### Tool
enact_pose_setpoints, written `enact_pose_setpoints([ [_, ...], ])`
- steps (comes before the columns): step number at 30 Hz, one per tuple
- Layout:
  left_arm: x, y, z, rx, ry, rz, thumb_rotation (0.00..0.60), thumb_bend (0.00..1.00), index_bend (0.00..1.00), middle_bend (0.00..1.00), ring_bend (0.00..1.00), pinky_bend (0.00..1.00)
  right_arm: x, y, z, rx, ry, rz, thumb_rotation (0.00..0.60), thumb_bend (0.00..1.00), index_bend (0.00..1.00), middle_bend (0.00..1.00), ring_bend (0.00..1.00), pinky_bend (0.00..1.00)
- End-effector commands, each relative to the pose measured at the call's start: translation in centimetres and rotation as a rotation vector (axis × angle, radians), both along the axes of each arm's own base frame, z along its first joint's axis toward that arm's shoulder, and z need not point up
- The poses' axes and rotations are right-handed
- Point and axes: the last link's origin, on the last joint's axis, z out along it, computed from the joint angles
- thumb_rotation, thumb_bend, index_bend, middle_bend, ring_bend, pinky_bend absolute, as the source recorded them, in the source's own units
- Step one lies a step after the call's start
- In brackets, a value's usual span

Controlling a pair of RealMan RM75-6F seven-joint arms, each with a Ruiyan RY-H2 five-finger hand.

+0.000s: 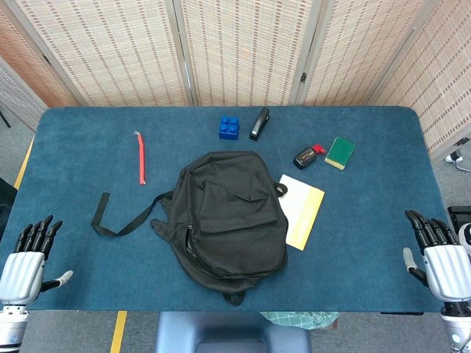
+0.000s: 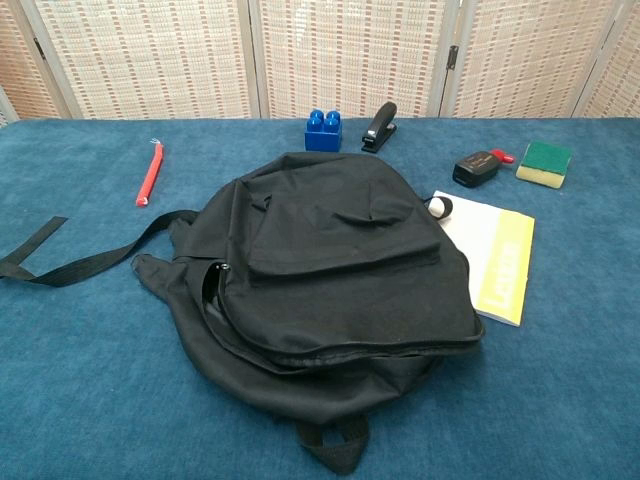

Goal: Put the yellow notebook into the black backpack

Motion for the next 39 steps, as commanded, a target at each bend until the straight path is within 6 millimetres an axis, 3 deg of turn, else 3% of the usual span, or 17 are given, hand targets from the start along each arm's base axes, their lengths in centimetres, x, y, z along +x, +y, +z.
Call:
enact_pose_setpoints([
  [1,-0.1,0.0,-0.1,-0.005,0.003,0.004,0.600,0.11,0.00,0.03,0.06,0.00,-0.1,-0.2,-0.3,0.026,-0.001,-0.006,0.600,0.51,0.05,0.15,0.20,0.19],
  [15,-0.3,-0.1,-0.4,-0.019,0.006,0.023,0.600,0.11,0.00,0.03,0.06,0.00,0.2,-1.7,-1.6,0.130,0.028,-0.004,0.600,0.51,0.00,0.10,0.14,0.14],
  [21,0.1,-0.1,-0.6,-0.023,0.002,0.011,0.600,0.11,0.00,0.03,0.06,0.00,0.3,-4.2,-4.8,0.237,0.044,0.021,0.600,0.51,0.00,0.09,0.13,0.14],
  [26,-0.1,-0.4,-0.4,-0.022,-0.001,0.022,0.600,0.11,0.00,0.03,0.06,0.00,0.5,-6.9,-8.4,0.319,0.080,0.040,0.600,0.51,0.00,0.07,0.09,0.08],
  [31,-0.3,-0.7,-0.1,-0.022,-0.011,0.031,0.600,0.11,0.00,0.03,0.06,0.00,1.1,-9.3,-11.5,0.369,0.109,0.064,0.600,0.32,0.00,0.04,0.06,0.04],
  [39,-0.4,-1.0,-0.1,-0.024,-0.009,0.039,0.600,0.11,0.00,0.03,0.06,0.00,1.7,-11.9,-15.5,0.408,0.143,0.104,0.600,0.31,0.00,0.04,0.06,0.04],
])
